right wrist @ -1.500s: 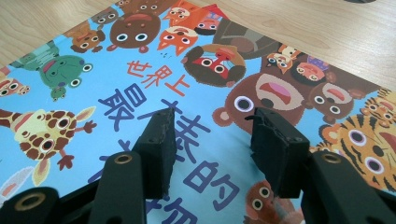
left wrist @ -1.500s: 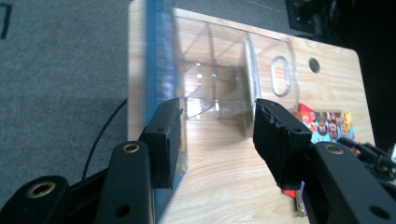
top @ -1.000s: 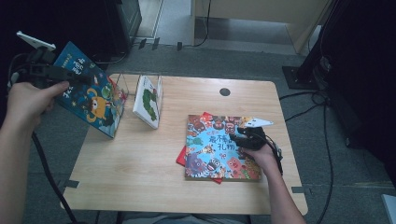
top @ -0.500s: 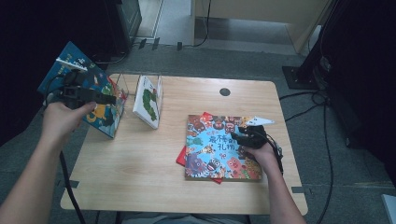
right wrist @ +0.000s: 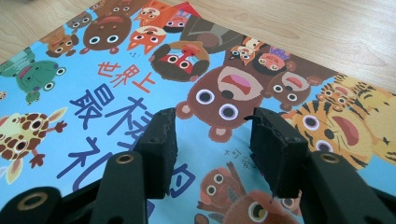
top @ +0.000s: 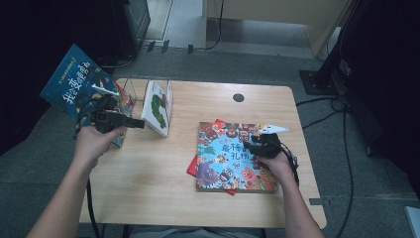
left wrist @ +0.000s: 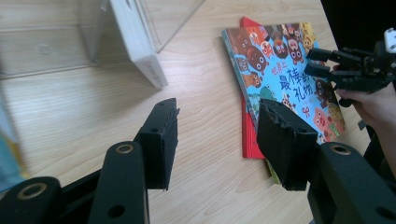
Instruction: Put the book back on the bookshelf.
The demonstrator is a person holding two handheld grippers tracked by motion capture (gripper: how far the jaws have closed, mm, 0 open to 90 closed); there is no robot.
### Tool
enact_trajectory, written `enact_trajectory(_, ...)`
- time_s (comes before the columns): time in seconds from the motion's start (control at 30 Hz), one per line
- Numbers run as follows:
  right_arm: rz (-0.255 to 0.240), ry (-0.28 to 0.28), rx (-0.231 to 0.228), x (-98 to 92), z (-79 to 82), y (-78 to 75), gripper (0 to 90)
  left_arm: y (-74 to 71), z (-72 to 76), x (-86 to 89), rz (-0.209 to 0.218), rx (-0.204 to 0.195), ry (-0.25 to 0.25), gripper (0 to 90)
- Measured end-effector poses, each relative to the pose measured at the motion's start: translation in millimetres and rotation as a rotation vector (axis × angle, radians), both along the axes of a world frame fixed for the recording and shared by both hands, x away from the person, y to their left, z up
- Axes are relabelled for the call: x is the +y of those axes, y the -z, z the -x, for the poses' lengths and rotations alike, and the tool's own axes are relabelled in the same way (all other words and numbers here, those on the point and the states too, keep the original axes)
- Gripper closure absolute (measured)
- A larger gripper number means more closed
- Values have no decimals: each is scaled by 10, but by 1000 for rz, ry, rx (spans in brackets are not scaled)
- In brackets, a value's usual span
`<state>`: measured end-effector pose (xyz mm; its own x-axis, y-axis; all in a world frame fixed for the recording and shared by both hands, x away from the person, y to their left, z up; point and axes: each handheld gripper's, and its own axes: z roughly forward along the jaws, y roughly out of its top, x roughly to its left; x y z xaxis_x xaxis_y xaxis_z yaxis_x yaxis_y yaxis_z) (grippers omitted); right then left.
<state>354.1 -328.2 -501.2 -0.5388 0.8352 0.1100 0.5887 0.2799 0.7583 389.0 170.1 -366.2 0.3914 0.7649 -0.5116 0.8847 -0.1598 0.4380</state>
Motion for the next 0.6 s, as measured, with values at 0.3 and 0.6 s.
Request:
enact_trajectory(0.3, -10, 17, -4, -40, 48, 9, 509, 315, -32, -347, -30, 18, 76, 493)
enact_trajectory(0.6, -16, 36, -9, -119, 156, 17, 523, 531, -11, -725, -28, 11, 144, 490)
